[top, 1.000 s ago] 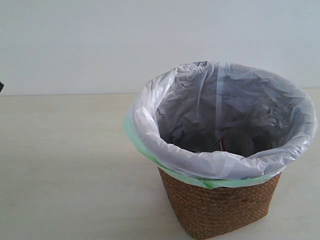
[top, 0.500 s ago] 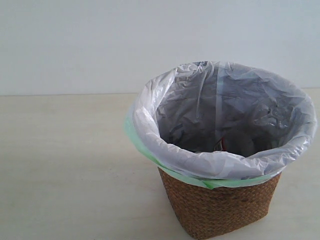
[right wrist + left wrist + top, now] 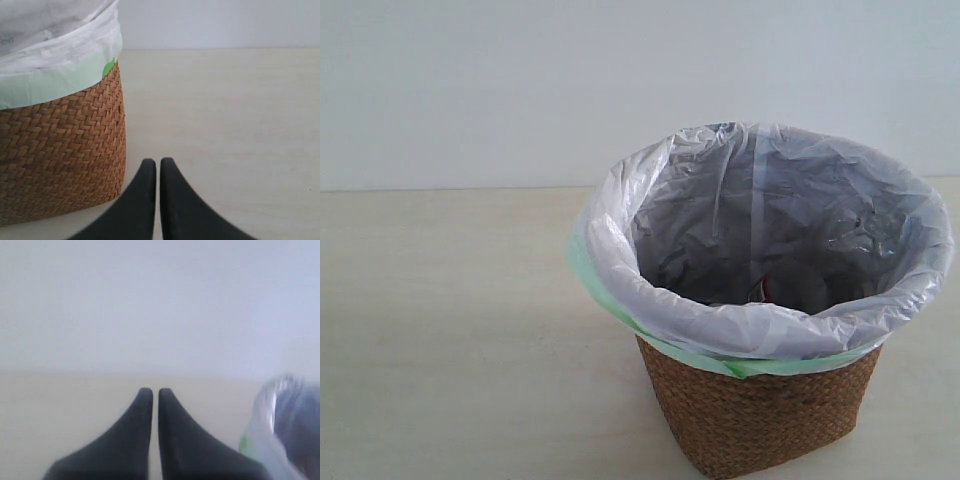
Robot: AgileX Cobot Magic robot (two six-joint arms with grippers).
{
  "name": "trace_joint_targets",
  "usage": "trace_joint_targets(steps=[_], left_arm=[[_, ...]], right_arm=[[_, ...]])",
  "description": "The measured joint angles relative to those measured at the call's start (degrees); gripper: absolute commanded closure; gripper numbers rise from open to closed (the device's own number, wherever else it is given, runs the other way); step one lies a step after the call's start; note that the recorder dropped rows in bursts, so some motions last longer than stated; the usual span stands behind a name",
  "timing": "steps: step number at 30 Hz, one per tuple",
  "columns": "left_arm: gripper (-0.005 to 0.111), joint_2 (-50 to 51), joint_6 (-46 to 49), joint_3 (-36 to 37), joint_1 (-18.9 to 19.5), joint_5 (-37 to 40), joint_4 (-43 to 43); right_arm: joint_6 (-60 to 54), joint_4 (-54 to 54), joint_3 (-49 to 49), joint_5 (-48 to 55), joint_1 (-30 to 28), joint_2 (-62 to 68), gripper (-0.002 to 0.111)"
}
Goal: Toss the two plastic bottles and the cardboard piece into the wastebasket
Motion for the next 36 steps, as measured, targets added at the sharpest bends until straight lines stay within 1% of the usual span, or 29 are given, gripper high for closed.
trace_joint_targets(steps=[3,6,9,12,16,18,24,26,27,30,32,36], left_arm=[[0.103,-8.91,-0.09,10.85,1.95,-17.58,-1.60],[0.103,-16.28,-0.34,21.77,3.72,-28.61,-2.22],[0.103,-21.83,-0.41,29.50,5.85,-33.14,-2.22],[0.103,-25.37,-0.41,35.25,8.10,-34.55,-2.22],[0.103,-28.81,-0.16,41.51,10.14,-34.78,-2.30],[0.103,-29.33,-0.06,42.63,10.55,-34.18,-2.30],[0.103,-29.71,1.15,42.88,12.71,-25.62,-2.44],[0.103,-29.71,1.27,42.88,13.68,-21.49,-2.44],[0.103,-29.71,1.37,42.88,14.33,-16.49,-2.04],[0.103,-29.71,1.80,43.02,14.45,-10.65,-1.75],[0.103,-29.71,2.04,43.02,14.45,-8.08,-1.62],[0.103,-29.71,3.43,43.02,14.08,-6.82,-1.39]], right_arm=[[0.00,0.00,0.00,0.00,0.00,0.00,0.108],[0.00,0.00,0.00,0.00,0.00,0.00,0.108],[0.00,0.00,0.00,0.00,0.00,0.00,0.108],[0.00,0.00,0.00,0.00,0.00,0.00,0.108],[0.00,0.00,0.00,0.00,0.00,0.00,0.108],[0.00,0.00,0.00,0.00,0.00,0.00,0.108],[0.00,0.00,0.00,0.00,0.00,0.00,0.108],[0.00,0.00,0.00,0.00,0.00,0.00,0.108],[0.00,0.00,0.00,0.00,0.00,0.00,0.108],[0.00,0.00,0.00,0.00,0.00,0.00,0.108],[0.00,0.00,0.00,0.00,0.00,0.00,0.108],[0.00,0.00,0.00,0.00,0.00,0.00,0.108]])
